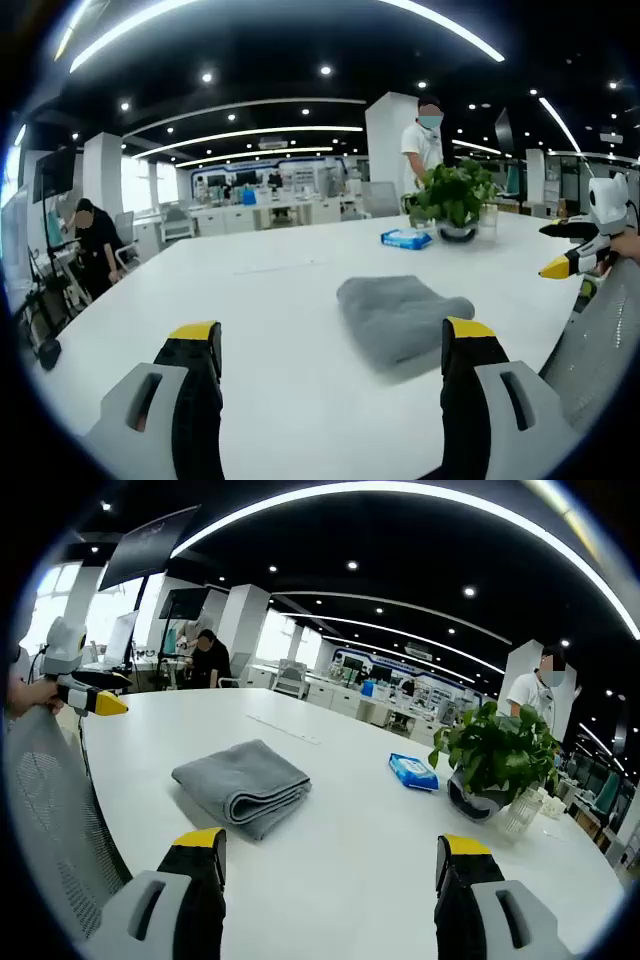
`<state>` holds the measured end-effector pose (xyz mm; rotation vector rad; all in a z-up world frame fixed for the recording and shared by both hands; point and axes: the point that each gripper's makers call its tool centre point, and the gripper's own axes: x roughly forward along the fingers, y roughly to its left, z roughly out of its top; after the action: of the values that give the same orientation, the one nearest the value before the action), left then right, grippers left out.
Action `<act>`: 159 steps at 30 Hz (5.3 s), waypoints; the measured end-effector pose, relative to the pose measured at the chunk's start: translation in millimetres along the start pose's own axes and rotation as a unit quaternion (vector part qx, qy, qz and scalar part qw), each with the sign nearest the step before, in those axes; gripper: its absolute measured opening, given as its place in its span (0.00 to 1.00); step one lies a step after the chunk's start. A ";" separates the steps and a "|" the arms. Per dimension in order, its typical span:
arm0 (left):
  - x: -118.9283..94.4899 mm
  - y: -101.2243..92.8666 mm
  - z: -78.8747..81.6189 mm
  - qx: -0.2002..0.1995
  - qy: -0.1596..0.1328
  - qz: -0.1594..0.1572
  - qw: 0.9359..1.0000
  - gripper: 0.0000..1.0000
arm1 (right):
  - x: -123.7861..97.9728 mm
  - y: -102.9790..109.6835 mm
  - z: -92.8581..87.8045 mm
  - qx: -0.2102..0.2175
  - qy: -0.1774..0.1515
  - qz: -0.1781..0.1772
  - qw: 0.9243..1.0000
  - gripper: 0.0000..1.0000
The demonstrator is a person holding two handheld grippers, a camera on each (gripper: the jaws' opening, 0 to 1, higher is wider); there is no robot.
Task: Open the folded towel by lifting each exposed corner and separating the folded layers until the towel lies flat within the target outline without major curled edges
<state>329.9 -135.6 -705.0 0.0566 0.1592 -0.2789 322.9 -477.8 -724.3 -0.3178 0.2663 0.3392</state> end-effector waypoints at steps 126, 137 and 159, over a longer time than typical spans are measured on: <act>30.8 -31.6 24.2 0.047 0.030 -0.096 0.994 0.88 | 8.2 -10.6 42.4 -0.015 -0.015 -0.025 0.999 0.93; 59.4 -76.9 23.3 0.188 0.058 -0.174 0.965 0.83 | 47.1 -7.4 80.8 0.004 -0.045 -0.007 0.999 0.96; 79.2 -114.6 9.6 0.212 0.103 -0.235 0.943 0.58 | 86.0 2.3 87.7 -0.004 0.031 0.066 0.997 0.56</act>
<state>374.5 -267.7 -712.4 0.4827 0.3204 -0.7833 417.9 -421.1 -670.9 -0.3201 0.3470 0.4604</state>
